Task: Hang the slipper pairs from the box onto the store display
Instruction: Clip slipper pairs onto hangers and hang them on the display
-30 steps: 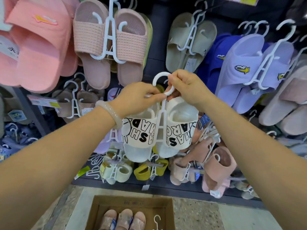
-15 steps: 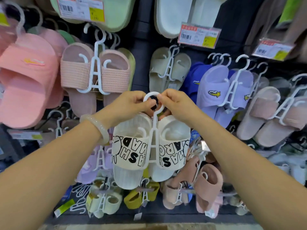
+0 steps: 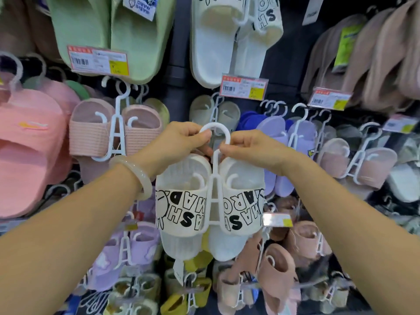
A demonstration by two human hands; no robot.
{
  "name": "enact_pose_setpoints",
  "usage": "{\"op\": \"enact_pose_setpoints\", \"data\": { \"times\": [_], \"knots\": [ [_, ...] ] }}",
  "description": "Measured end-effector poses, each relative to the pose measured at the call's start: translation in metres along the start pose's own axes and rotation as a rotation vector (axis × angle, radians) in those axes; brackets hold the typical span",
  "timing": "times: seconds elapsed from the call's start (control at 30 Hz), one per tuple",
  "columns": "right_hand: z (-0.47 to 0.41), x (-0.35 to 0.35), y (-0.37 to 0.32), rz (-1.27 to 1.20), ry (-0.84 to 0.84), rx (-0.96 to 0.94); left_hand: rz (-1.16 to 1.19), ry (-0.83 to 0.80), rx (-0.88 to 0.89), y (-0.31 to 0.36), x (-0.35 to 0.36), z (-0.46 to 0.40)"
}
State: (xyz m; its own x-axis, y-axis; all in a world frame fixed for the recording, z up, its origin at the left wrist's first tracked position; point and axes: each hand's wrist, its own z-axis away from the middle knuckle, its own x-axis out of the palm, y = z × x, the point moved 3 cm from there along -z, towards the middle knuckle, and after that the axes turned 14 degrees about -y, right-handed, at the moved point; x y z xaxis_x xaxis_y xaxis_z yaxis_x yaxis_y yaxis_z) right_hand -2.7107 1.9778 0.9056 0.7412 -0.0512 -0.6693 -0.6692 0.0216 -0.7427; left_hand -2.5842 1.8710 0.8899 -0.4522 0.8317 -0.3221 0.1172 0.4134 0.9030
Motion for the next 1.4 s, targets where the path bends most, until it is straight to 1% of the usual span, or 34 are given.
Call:
{"op": "enact_pose_setpoints", "data": {
  "times": [0.1,0.23,0.27,0.3,0.4,0.43,0.5,0.53,0.6,0.7,0.73,0.83,0.97,1.07,1.17,1.23,1.33,1.4],
  "knots": [
    [0.0,-0.007,-0.004,-0.049,0.064,-0.064,-0.058,0.011,0.023,0.014,0.002,-0.005],
    [0.006,-0.022,-0.013,-0.045,0.067,-0.085,-0.175,0.002,0.024,0.03,-0.006,-0.005],
    [0.008,-0.029,-0.016,-0.03,0.081,-0.094,-0.169,-0.001,0.021,0.033,-0.009,-0.002],
    [0.009,-0.037,-0.019,-0.032,0.096,-0.113,-0.121,-0.013,0.023,0.035,-0.011,0.002],
    [0.013,-0.067,-0.032,-0.114,0.118,-0.198,0.317,-0.071,-0.076,0.032,-0.007,0.012],
    [0.014,-0.076,-0.037,-0.129,0.125,-0.212,0.424,-0.085,-0.103,0.03,-0.004,0.012],
    [0.013,-0.093,-0.047,-0.1,0.119,-0.222,0.499,-0.082,-0.11,0.031,-0.003,0.007],
    [0.012,-0.099,-0.051,-0.075,0.114,-0.218,0.495,-0.08,-0.093,0.034,-0.005,0.003],
    [0.011,-0.115,-0.059,-0.028,0.12,-0.225,0.443,-0.088,0.001,0.047,-0.007,-0.009],
    [0.012,-0.145,-0.072,0.023,0.213,-0.249,0.435,-0.083,0.121,0.063,-0.016,-0.025],
    [0.013,-0.156,-0.077,0.004,0.232,-0.268,0.421,-0.097,0.149,0.068,-0.018,-0.029],
    [0.011,-0.184,-0.09,-0.109,0.237,-0.308,0.39,-0.095,0.131,0.084,-0.018,-0.038],
    [-0.004,-0.219,-0.112,-0.057,0.301,-0.306,0.42,0.007,0.171,0.104,-0.021,-0.056],
    [-0.02,-0.244,-0.132,-0.13,0.286,-0.32,0.434,0.097,0.22,0.128,-0.033,-0.074],
    [-0.037,-0.263,-0.152,-0.137,0.309,-0.338,0.445,0.165,0.249,0.151,-0.05,-0.088],
    [-0.049,-0.272,-0.164,-0.156,0.314,-0.362,0.432,0.173,0.251,0.16,-0.06,-0.095],
    [-0.062,-0.281,-0.176,-0.091,0.355,-0.402,0.392,0.184,0.265,0.17,-0.074,-0.105],
    [-0.068,-0.284,-0.18,-0.104,0.356,-0.439,0.376,0.19,0.272,0.173,-0.079,-0.111]
  ]
}}
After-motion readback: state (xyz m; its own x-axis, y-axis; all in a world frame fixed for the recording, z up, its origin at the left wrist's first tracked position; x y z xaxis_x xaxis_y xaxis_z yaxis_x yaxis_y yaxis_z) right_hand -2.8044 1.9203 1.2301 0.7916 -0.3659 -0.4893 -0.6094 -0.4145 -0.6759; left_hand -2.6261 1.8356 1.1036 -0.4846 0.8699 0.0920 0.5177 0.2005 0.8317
